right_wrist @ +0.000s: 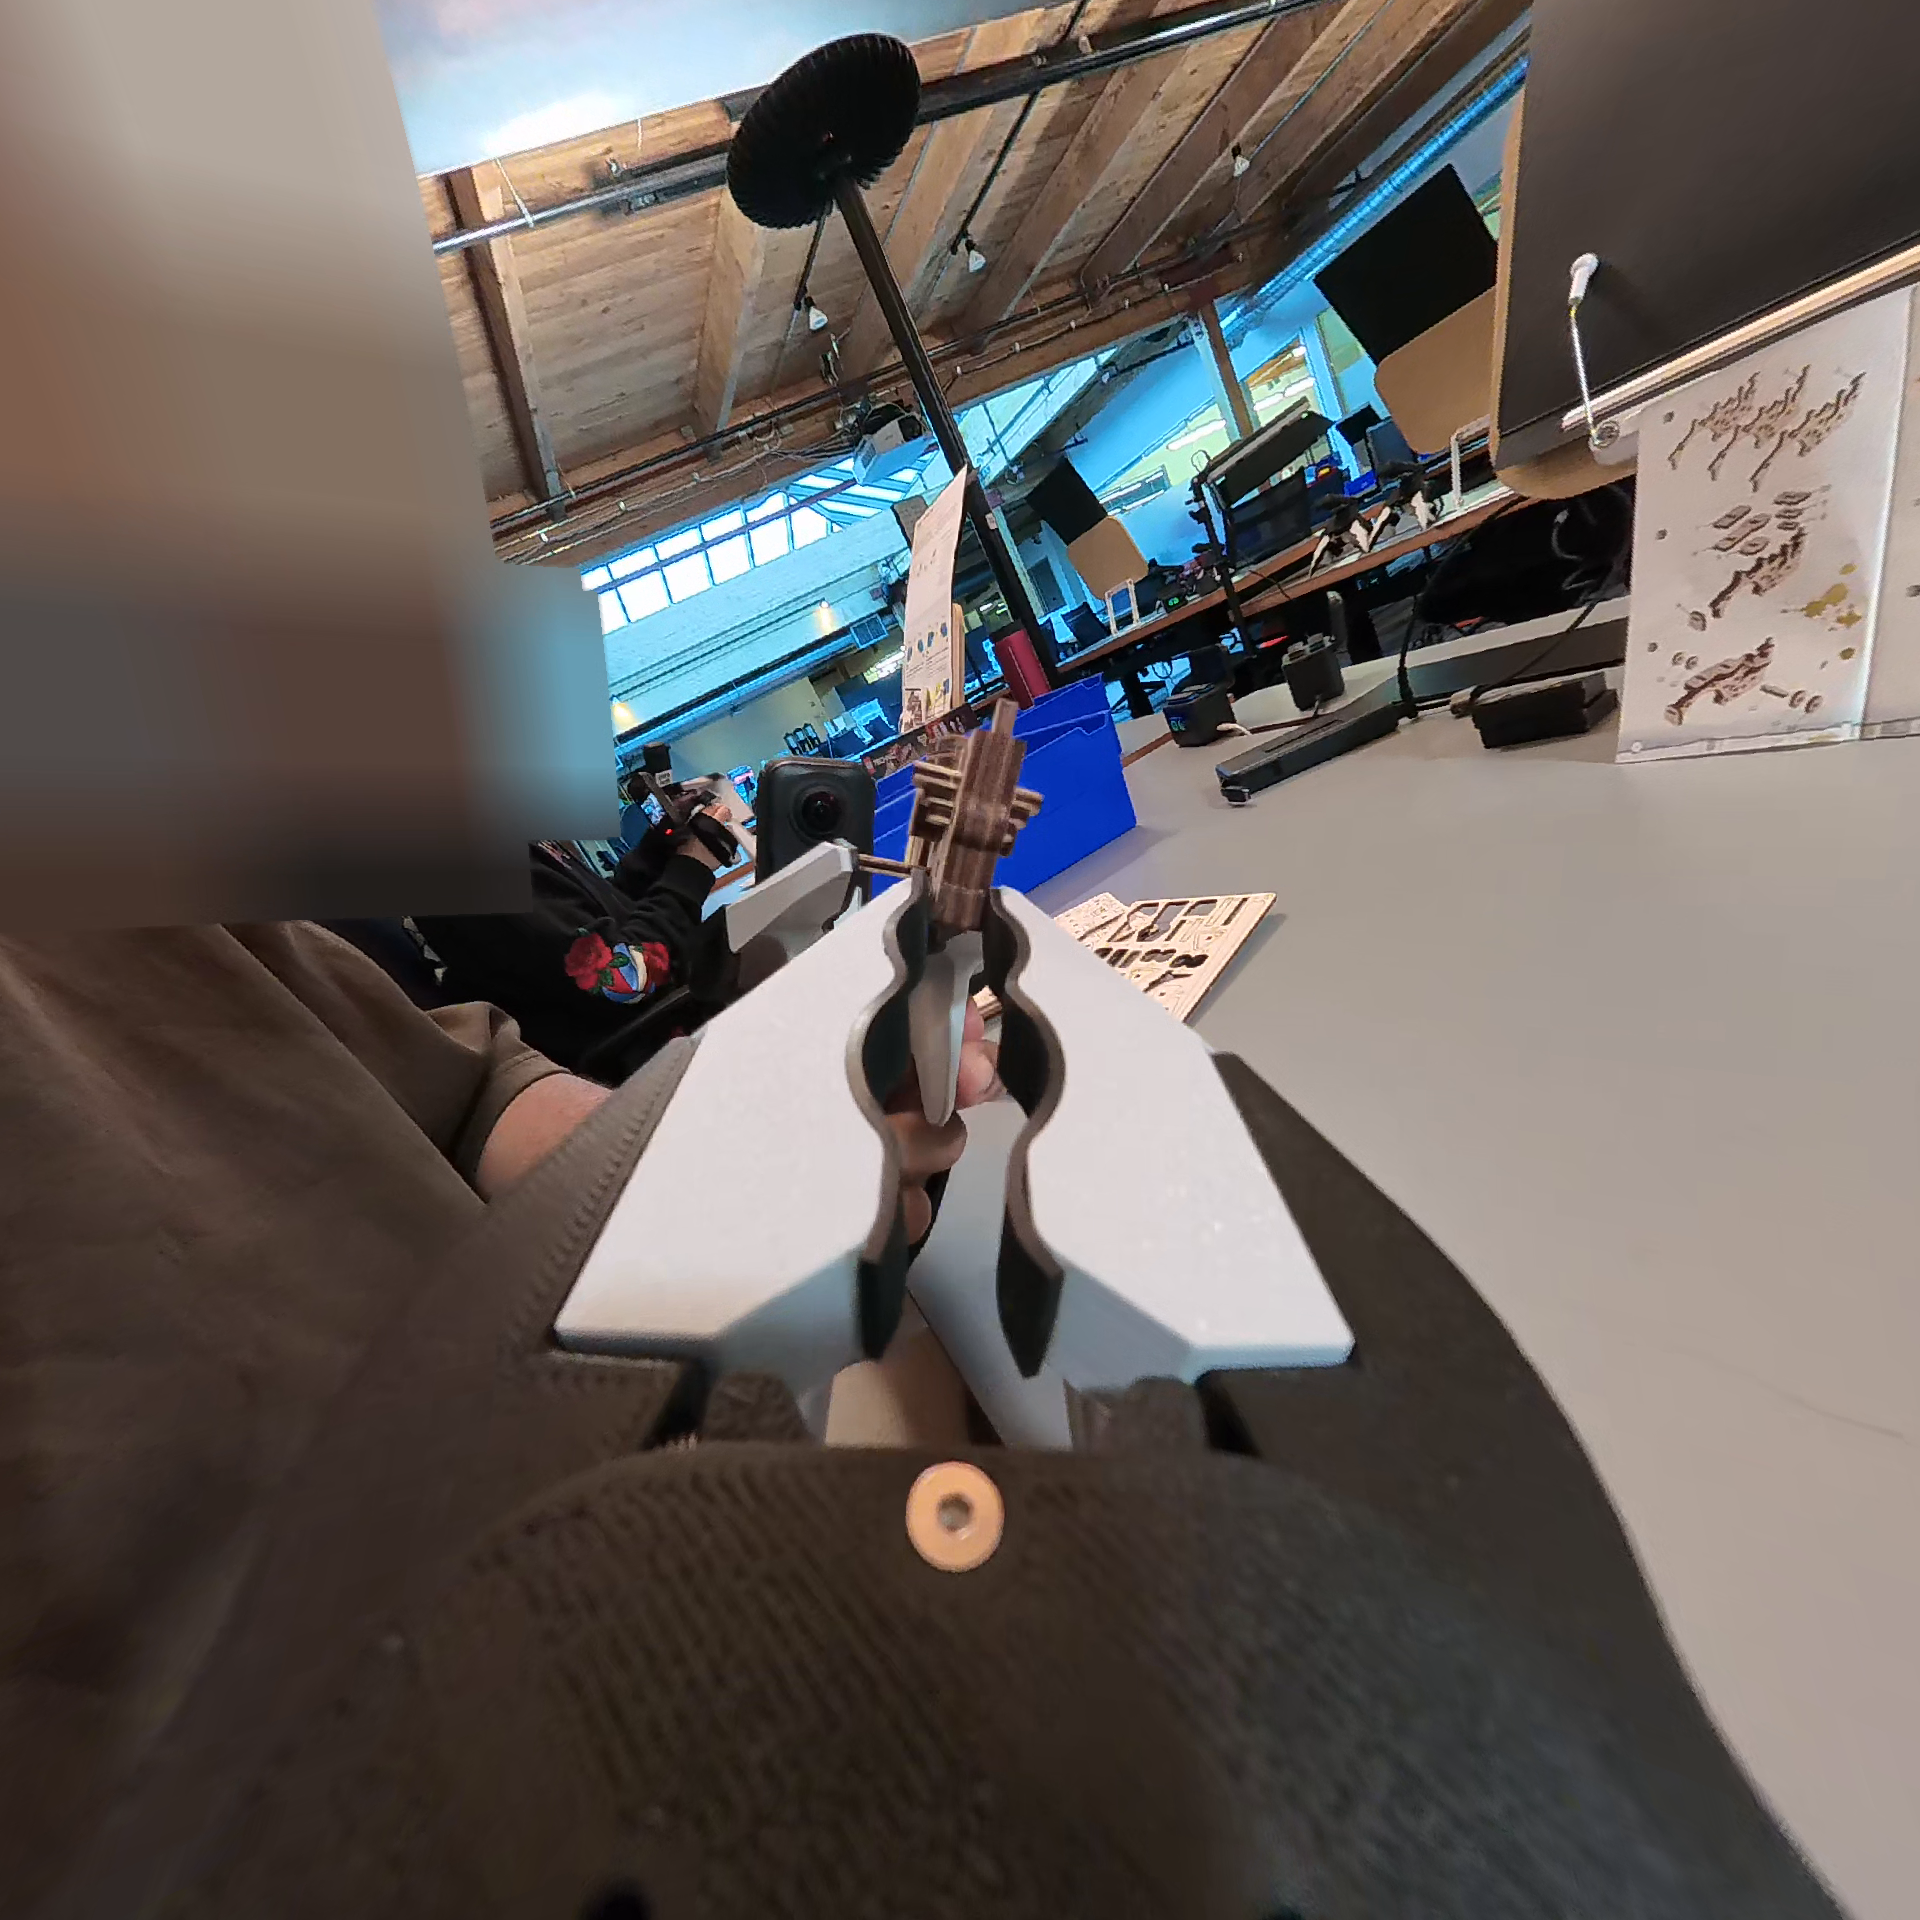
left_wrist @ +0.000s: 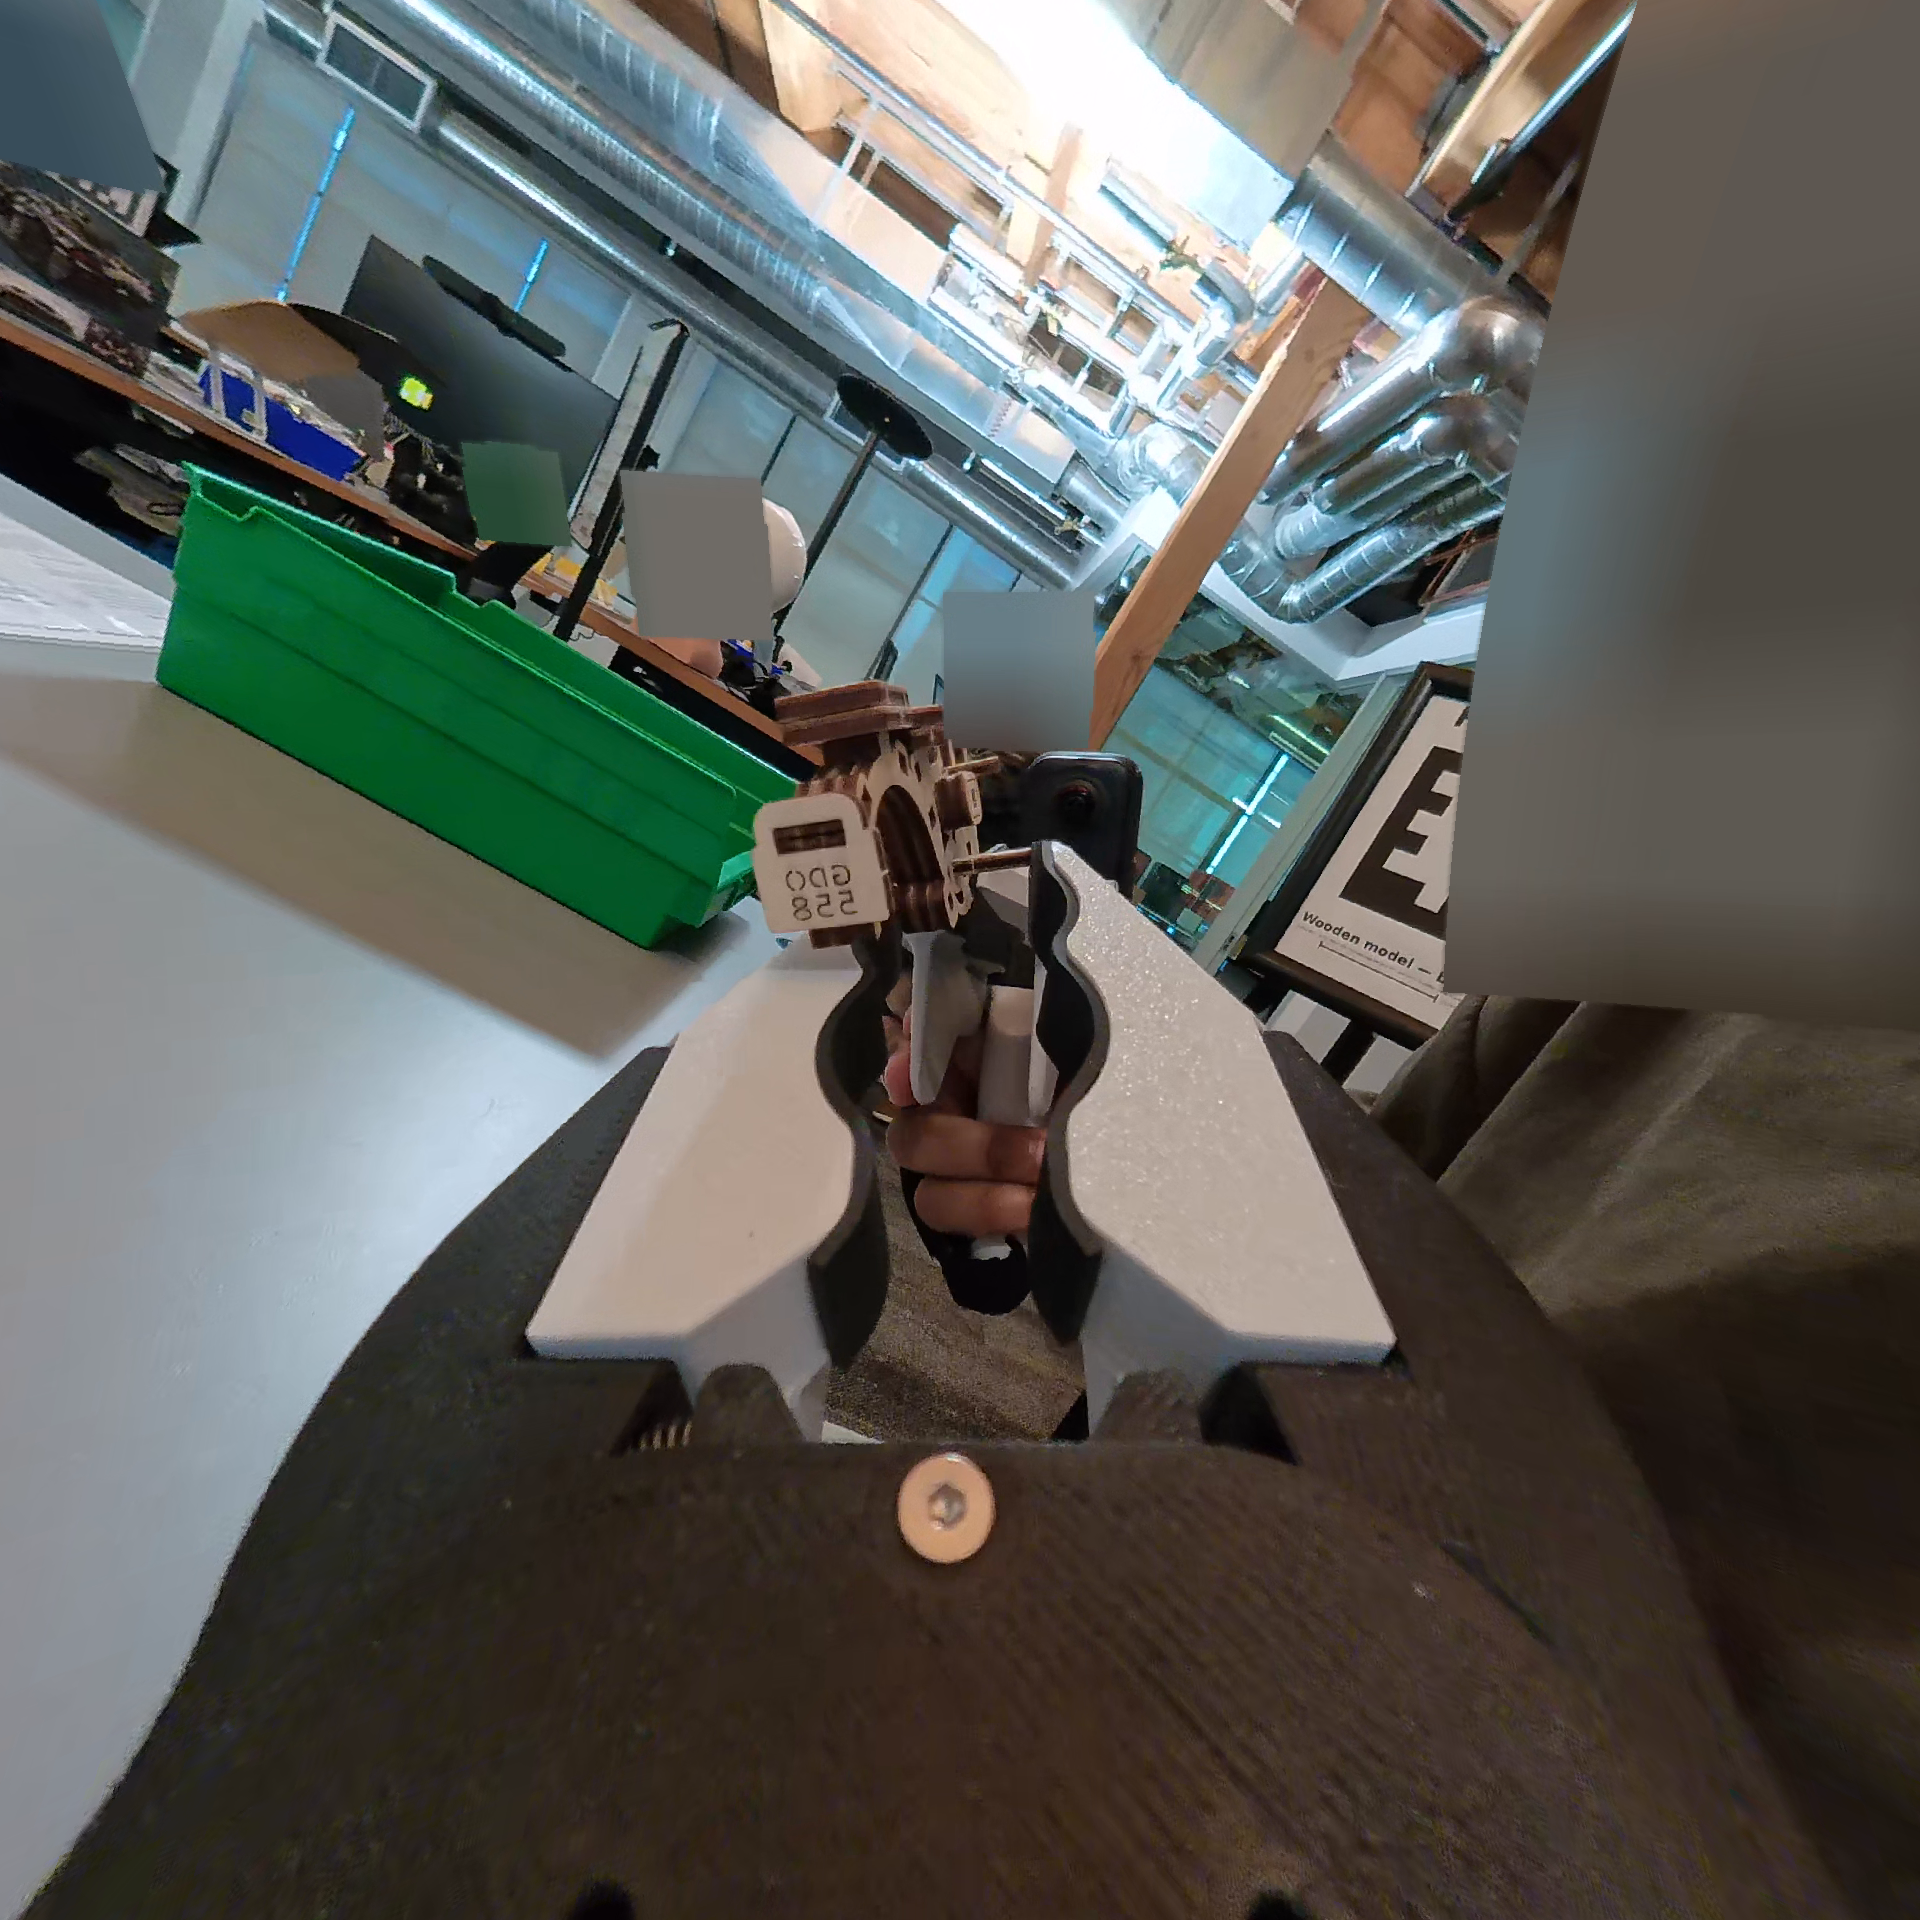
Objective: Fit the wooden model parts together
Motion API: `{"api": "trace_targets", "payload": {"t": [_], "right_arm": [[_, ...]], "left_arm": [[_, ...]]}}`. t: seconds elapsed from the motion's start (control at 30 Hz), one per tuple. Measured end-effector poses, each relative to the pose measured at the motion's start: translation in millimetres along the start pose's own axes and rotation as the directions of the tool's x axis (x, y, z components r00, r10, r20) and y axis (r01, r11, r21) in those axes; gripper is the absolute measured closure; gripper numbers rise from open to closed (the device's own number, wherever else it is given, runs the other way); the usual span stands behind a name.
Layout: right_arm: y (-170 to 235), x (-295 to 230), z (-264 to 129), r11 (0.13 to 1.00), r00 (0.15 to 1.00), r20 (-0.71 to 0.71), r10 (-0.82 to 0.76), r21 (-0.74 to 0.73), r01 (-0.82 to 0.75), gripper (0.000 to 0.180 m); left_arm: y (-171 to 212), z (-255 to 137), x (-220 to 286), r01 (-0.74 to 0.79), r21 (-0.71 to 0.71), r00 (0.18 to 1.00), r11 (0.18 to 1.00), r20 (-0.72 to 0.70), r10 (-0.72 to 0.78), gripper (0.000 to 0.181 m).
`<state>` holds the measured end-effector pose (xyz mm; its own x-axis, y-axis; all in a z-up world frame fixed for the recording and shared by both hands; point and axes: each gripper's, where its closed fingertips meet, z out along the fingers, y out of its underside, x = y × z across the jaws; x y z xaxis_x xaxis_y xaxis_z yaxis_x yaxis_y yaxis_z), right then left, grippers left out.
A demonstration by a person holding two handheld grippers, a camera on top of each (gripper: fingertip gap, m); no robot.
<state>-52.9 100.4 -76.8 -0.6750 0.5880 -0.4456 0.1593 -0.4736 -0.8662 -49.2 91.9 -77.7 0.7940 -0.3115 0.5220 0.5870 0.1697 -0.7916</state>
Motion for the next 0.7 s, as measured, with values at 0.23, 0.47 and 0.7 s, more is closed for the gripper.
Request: {"api": "trace_targets", "payload": {"t": [0.23, 0.47, 0.7], "right_arm": [[1.5, 2.2, 0.4, 1.0, 1.0, -0.008, 0.002, -0.005, -0.002, 0.171], [2.2, 3.6, 0.3, 1.0, 1.0, -0.012, 0.003, -0.006, -0.003, 0.171], [1.2, 9.7, -0.6, 0.997, 0.997, -0.004, 0.083, 0.008, -0.083, 0.172]], "left_arm": [[1.0, -0.5, -2.5, 0.01, 0.009, 1.0, 1.0, 0.014, -0.011, 0.157], [1.9, -0.3, -3.8, 0.042, 0.017, 0.999, 0.999, 0.013, -0.043, 0.157], [3.9, 3.1, -7.6, 0.141, 0.017, 0.99, 0.99, 0.003, -0.141, 0.156]]}}
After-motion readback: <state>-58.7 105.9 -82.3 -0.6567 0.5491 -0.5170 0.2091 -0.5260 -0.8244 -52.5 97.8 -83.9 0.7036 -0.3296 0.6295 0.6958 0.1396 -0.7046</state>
